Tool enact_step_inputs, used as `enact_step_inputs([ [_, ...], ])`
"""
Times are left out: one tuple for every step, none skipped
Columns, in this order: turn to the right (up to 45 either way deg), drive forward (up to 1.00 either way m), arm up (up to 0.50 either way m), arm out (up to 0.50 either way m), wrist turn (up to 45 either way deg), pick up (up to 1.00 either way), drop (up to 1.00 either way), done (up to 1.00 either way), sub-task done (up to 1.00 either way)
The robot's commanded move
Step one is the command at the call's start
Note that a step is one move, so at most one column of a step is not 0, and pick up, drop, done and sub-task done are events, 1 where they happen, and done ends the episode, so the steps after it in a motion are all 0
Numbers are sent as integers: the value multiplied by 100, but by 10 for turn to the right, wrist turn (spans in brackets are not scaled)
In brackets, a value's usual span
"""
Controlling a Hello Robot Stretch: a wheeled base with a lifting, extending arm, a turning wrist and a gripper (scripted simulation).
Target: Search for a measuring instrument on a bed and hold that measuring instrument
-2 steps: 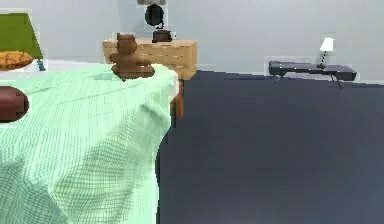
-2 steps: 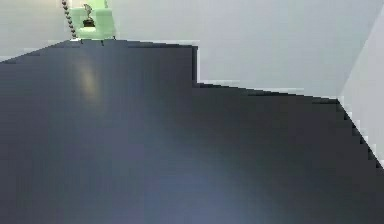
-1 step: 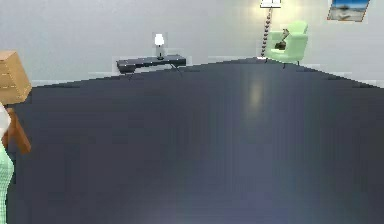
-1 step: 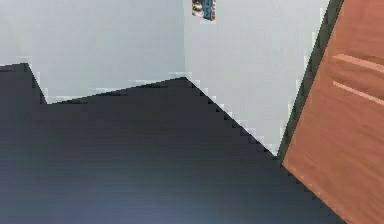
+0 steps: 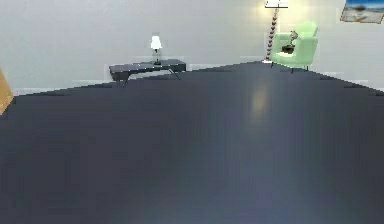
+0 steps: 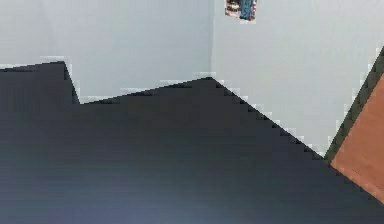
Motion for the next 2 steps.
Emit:
enact_step_inputs([
  [-330,0,0,0,0,0,0,0,0],
  [0,85,0,0,0,0,0,0,0],
])
